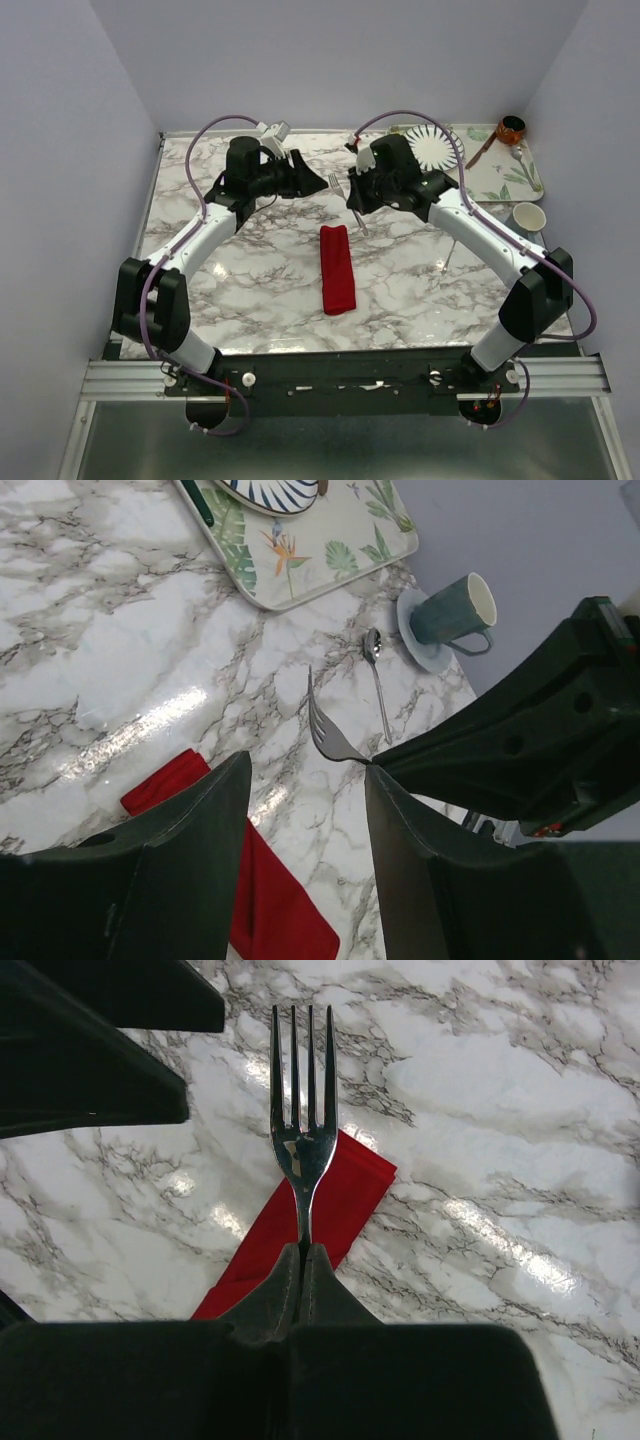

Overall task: Fold the napkin into a case and place the utensils inside
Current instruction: Pass from the right arm to the left, then insert the fork into the folded napkin.

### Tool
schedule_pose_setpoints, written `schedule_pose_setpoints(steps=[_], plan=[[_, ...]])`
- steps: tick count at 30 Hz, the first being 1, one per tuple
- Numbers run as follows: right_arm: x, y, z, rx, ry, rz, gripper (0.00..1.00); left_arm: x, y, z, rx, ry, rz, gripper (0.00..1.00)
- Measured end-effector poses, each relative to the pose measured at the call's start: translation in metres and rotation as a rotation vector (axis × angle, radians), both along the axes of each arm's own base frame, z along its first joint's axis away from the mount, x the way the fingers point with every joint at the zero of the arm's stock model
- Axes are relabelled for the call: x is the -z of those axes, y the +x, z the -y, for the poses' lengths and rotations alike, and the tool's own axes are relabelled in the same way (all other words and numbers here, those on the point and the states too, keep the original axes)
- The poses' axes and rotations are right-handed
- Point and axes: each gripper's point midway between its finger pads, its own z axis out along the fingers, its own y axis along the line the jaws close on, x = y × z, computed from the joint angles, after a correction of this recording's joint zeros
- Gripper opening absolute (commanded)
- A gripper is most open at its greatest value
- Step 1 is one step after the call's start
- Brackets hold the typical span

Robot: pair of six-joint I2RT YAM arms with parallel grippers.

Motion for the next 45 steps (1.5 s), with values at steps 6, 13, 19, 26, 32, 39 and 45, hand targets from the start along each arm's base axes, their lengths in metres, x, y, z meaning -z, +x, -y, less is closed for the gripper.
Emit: schedule_pose_setpoints(steps=[6,13,19,26,32,39,45], plan=[[-0.015,-0.008,-0.005,-0.022,0.029,0.042,0.0,0.011,-0.002,0.013,0.013,-0.021,-0.06,0.52],[-0.007,-0.015,-0.007,-0.037,0.017,0.031,0.0,0.009,-0.005,0.024,0.028,-0.046,-0.083,0.25],[-0.008,-0.02,-0.01,-0.053,0.016,0.043,0.0,0.007,-0.003,0.027,0.032,-0.063,-0.089,0.0],[-0.006,-0.026,-0.01,-0.079,0.019,0.029,0.92,0.011,-0.007,0.03,0.087,-0.072,-0.097,0.0],[-0.008,-0.05,-0.006,-0.224,0.046,-0.061,1.0,0.018,-0.024,0.024,0.253,-0.111,-0.072,0.0],[-0.002,-0.048,0.042,-0.204,0.129,-0.175,1.0,0.066,-0.029,0.009,0.371,-0.112,-0.124,0.0],[0.021,-0.072,0.053,-0.232,0.12,-0.262,1.0,0.097,-0.014,0.01,0.47,-0.05,-0.115,0.0]])
